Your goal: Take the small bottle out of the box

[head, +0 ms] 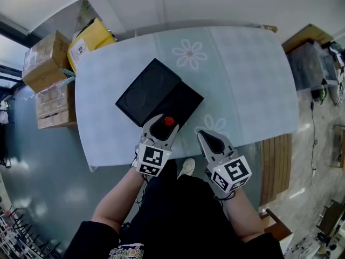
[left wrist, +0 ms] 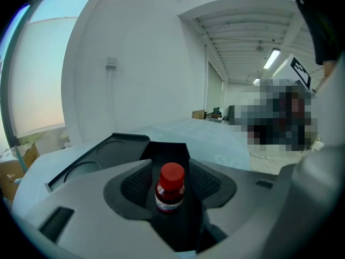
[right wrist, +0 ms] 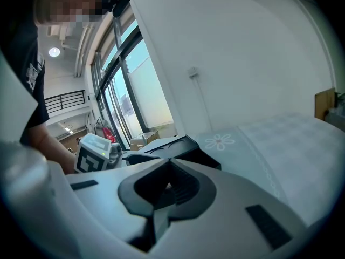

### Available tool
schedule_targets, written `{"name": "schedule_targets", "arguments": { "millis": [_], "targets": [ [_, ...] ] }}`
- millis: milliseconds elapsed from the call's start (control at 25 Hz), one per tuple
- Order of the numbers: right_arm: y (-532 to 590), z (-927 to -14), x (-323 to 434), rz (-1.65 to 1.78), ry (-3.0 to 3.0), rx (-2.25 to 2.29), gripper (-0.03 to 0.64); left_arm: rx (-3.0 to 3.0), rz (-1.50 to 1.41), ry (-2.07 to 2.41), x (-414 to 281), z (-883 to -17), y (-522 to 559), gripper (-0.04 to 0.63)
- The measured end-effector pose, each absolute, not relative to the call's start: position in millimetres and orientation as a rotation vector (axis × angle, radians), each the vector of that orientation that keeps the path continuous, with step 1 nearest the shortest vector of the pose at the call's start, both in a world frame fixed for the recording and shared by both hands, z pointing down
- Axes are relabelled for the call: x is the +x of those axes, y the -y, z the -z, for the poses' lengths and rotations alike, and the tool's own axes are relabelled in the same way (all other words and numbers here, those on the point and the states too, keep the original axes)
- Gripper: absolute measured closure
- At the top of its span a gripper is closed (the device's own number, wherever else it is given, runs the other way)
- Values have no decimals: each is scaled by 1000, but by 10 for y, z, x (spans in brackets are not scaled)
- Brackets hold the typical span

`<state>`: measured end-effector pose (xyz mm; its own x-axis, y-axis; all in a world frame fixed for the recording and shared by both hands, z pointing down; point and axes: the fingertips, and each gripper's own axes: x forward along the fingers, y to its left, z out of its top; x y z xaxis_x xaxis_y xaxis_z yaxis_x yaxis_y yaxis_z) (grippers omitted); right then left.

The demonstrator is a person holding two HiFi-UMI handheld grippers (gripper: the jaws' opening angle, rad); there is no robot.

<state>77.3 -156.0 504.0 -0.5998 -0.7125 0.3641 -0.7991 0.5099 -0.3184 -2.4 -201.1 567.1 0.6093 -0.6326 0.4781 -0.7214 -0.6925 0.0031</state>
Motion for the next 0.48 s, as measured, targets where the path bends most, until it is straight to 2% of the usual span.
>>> {"name": "schedule_targets", "arguments": {
  "millis": [480],
  "targets": [
    [1624, -5145, 719, -722, 2538, 1309, 594, 2624, -694, 1104, -7, -5810, 2075, 385]
  ]
}}
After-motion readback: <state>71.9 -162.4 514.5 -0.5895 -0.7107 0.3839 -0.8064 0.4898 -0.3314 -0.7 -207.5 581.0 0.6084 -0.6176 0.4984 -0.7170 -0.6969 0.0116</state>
